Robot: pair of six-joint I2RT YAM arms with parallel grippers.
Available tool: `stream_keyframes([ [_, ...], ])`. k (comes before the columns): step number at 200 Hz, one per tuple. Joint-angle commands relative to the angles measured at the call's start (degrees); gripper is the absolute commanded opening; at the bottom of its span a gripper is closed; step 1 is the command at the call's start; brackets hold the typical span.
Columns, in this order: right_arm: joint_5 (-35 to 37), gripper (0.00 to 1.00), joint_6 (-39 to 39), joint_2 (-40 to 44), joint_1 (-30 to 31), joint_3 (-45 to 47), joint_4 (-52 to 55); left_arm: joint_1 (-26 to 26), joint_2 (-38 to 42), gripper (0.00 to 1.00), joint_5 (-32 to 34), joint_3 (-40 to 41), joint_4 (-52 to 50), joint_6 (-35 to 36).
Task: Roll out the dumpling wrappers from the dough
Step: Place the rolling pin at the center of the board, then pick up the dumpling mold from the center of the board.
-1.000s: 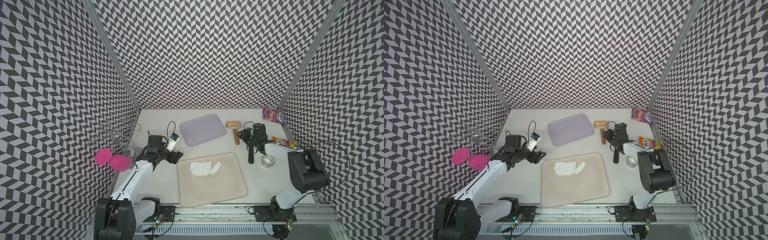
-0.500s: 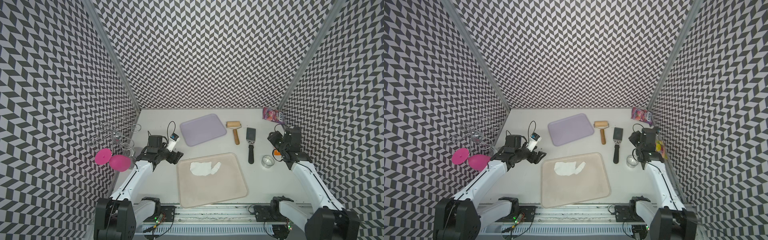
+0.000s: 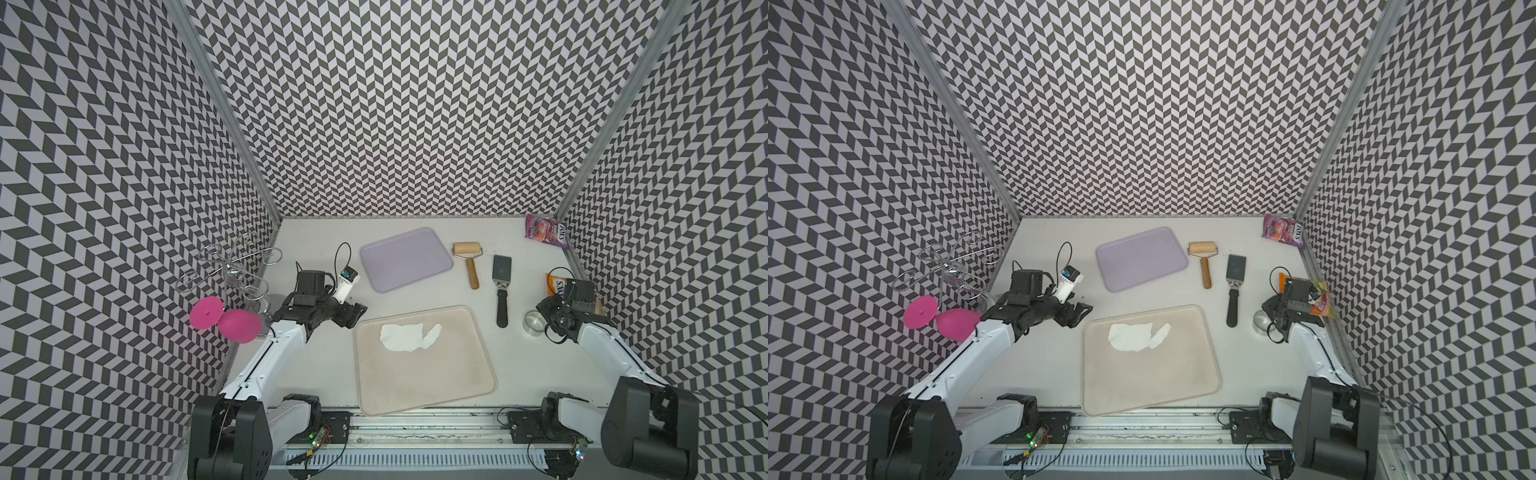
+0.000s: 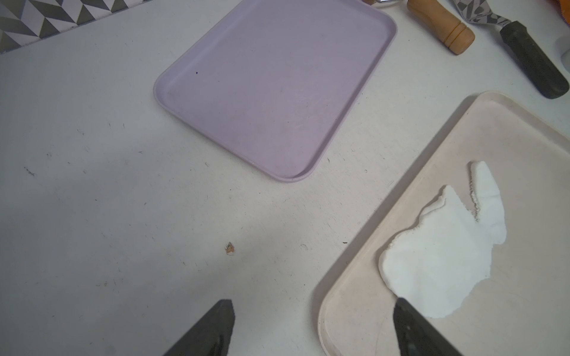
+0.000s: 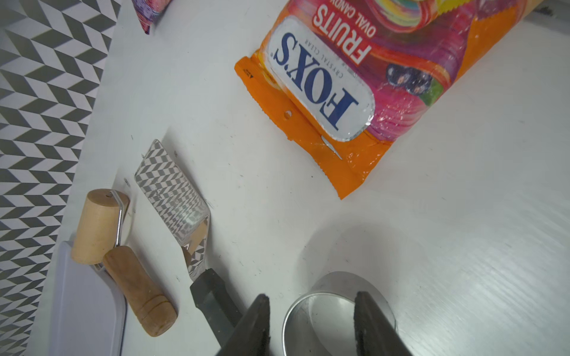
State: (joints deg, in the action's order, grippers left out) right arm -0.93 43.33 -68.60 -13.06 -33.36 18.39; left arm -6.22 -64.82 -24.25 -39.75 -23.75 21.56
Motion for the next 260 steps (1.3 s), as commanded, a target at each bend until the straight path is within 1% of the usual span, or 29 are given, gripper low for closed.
stream_keyframes([
  [1, -0.8, 0.44, -0.9, -2.2, -0.5, 0.9, -4.1, 0.2, 0.3, 0.83, -1.3, -0.5, -0.6, 0.7],
  [52, -1.0, 0.42, -0.4, -5.3, -1.2, 0.9, -2.6, 0.2, 0.2, 0.83, -1.2, -0.5, -0.5, 0.6],
  [120, -1.6, 0.41, -0.5, 0.2, -1.4, 1.2, 1.9, 0.2, -0.1, 0.83, -1.3, -0.6, -0.5, 0.7],
  [166, -4.9, 0.4, -1.4, -0.8, -1.4, 3.3, 2.3, 0.2, -0.2, 0.83, -1.4, -0.6, -0.6, 0.7],
  [192, -5.9, 0.36, -1.5, -2.1, -1.4, 4.5, 1.0, 0.2, -0.2, 0.83, -1.4, -0.6, -0.5, 0.7],
  [211, -5.3, 0.33, -1.7, -2.2, -1.4, 4.7, 0.3, 0.2, -0.2, 0.83, -1.4, -0.7, -0.6, 0.7],
  [221, -5.0, 0.26, -1.9, -2.0, -1.4, 4.8, 0.2, 0.2, -0.2, 0.83, -1.4, -0.7, -0.6, 0.6],
  [235, -5.0, 0.21, -2.5, -1.5, -1.4, 4.5, 0.4, 0.2, -0.1, 0.83, -1.3, -0.7, -0.5, 0.7],
  [242, -5.2, 0.14, -2.9, -1.0, -1.4, 4.3, 0.4, 0.2, -0.1, 0.83, -1.4, -0.6, -0.5, 0.6],
  [249, -5.3, 0.12, -3.4, -0.5, -1.4, 4.0, 0.7, 0.2, -0.2, 0.83, -1.4, -0.6, -0.5, 0.7],
  [253, -5.4, 0.08, -3.6, -0.2, -1.4, 3.8, 0.9, 0.2, -0.2, 0.83, -1.3, -0.6, -0.5, 0.6],
  [260, -5.5, 0.05, -3.9, 0.7, -1.4, 3.4, 1.2, 0.2, -0.2, 0.83, -1.4, -0.6, -0.5, 0.7],
])
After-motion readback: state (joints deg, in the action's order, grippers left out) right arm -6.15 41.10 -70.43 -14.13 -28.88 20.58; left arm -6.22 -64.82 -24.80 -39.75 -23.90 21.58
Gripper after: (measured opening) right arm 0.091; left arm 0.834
